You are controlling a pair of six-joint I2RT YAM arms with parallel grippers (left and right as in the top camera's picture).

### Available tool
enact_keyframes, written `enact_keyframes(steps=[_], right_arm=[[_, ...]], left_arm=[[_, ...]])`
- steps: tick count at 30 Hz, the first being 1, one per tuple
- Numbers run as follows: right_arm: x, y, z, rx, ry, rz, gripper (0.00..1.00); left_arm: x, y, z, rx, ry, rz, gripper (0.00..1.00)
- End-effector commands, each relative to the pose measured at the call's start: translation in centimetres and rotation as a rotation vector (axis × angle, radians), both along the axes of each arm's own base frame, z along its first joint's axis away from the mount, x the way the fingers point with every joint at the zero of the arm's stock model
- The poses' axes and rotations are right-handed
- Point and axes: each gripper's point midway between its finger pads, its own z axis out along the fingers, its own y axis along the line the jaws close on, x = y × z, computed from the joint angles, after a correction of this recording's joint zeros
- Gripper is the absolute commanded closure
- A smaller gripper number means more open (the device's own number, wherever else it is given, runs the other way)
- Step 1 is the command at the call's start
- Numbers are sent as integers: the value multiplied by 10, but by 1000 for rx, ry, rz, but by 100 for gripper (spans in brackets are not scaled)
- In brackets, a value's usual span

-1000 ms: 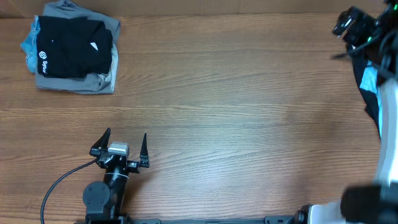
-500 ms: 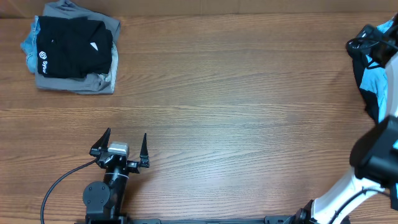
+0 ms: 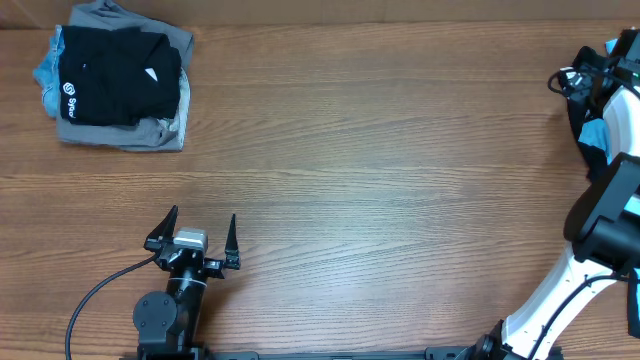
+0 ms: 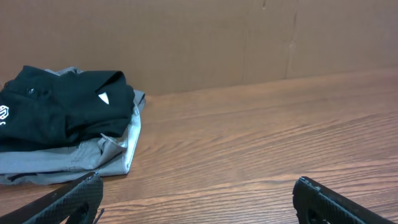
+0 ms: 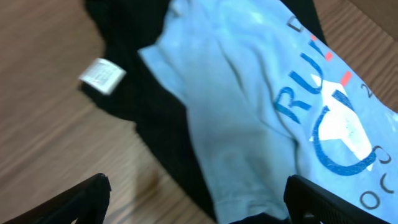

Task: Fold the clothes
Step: 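Reach the right gripper to the light-blue T-shirt at the right edge, then grasp the light-blue T-shirt with the right gripper and lift it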

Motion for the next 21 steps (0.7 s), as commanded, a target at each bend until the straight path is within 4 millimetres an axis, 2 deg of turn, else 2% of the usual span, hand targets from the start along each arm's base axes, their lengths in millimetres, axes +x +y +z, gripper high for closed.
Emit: enact_keyframes(steps=[1, 7, 21], right_arm=[[-6, -22, -14, -14, 27, -27, 9], [-9, -27, -38, 53, 27, -20, 15], [-11, -29, -44, 45, 45, -28, 23]], left_arm=[[0, -1, 0, 20, -8, -2, 0], [0, -1, 0, 20, -7, -2, 0], [0, -1, 0, 20, -7, -2, 0]])
